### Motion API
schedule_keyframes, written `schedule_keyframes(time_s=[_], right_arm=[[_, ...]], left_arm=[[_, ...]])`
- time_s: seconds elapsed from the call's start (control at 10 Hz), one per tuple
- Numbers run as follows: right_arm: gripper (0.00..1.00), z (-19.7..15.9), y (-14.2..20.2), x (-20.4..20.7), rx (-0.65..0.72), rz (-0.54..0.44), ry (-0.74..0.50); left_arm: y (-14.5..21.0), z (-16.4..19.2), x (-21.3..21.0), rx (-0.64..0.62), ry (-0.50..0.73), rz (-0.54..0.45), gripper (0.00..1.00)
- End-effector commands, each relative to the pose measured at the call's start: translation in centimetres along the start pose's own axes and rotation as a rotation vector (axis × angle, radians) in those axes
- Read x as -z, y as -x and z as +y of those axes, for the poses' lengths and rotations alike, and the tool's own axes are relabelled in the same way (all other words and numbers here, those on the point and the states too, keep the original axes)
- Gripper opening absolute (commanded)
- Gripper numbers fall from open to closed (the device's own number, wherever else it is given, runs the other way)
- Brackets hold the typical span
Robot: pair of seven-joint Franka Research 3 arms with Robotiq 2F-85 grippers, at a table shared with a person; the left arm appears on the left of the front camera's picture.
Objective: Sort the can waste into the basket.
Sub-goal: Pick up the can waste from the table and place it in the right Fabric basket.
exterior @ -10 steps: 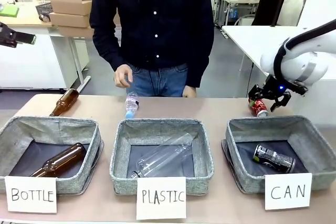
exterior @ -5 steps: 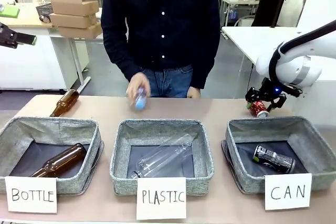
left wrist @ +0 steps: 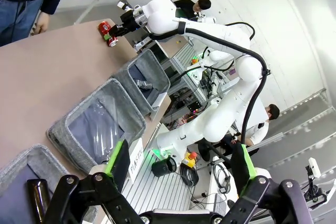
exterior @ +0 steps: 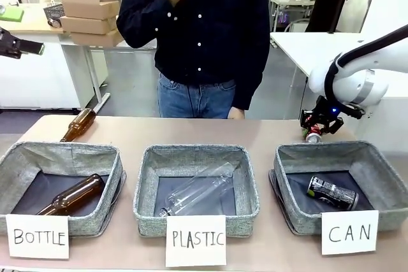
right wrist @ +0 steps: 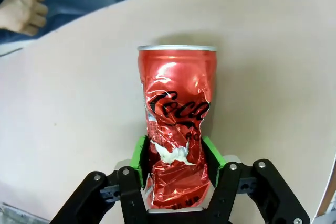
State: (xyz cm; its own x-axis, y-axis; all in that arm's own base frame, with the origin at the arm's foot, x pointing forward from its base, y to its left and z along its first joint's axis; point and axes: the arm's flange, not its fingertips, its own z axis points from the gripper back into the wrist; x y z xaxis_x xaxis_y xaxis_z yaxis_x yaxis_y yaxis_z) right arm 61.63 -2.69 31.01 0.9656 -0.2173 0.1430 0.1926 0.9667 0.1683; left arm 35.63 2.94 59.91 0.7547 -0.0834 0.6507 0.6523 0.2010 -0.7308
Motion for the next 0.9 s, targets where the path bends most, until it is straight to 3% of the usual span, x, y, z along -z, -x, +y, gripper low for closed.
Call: schedule_keyframes(time_s=[0.0,0.5,0.7,0.8], right_arm=[[0.04,0.4,-0.3,0.2,0.02,0.005,0.043],[0.0,0.5,0.0,-1.1,0.055,0.009,0.028],[0.0,1.4,2.2,-8.1,-0.006,-0.065,-0.083],[0.0,1.5,3.1,-10.7,-0.036,-0.051,-0.121]], left_arm=[[0.1,-0.3,-0.1,0.013,0.013,-0.001,1.0],[0.1,-0.3,-0.1,0.013,0.013,-0.001,1.0],[0.1,-0.3,-0.1,0.013,0.013,-0.001,1.0],[0.1,-0.3,-0.1,0.013,0.013,-0.001,1.0]])
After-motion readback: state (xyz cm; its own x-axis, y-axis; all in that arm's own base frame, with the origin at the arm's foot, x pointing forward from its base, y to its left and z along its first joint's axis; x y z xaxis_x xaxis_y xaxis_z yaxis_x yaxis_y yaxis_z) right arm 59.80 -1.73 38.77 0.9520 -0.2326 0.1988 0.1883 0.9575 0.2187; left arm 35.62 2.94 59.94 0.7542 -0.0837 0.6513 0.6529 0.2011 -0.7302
